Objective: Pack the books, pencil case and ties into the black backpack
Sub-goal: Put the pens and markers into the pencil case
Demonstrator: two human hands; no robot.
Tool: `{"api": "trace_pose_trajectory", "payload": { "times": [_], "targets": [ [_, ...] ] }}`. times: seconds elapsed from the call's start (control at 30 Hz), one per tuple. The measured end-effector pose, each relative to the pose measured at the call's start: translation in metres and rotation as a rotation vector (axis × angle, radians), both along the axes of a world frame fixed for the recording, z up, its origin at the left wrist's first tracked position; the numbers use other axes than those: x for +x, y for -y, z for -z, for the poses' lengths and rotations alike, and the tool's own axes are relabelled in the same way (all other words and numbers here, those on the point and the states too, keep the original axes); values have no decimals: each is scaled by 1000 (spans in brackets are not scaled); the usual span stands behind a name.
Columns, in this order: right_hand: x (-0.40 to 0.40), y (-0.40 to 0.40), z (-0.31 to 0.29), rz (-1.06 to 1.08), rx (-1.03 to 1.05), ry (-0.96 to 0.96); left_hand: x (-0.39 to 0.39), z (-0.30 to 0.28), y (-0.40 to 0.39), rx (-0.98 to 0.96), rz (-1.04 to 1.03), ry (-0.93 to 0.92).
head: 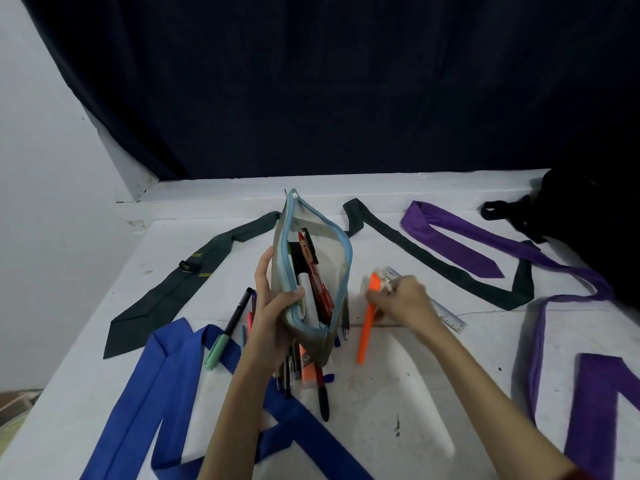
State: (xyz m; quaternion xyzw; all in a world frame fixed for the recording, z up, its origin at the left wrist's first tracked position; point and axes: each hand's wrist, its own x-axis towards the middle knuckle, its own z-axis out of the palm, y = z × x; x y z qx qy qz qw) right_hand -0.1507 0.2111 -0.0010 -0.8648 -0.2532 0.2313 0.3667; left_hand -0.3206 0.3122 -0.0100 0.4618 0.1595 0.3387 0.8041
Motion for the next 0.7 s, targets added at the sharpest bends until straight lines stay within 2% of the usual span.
{"api": "trace_pose_trajectory", "payload": {
  "times": [0.13,0.23,0.3,0.4,0.57,0.63,0.7],
  "targets": [
    [10,13,-62,171,427,58,4,1,3,12,23,-18],
    [3,16,-96,143,612,142,7,1,8,32,44,-21],
    [-12,13,-110,76,664,174,10,2,10,38,53,-13],
    [-29,0,-110,-53,549,258,12,2,14,69,65,-28],
    [-36,-8,-97,-328,171,192,13,2,15,75,76,-33],
    [-35,-8,-97,-322,170,156,12,2,14,80,75,-35],
    [-37,-9,-100,-294,257,24,12,2,13,76,70,-25]
  ]
}}
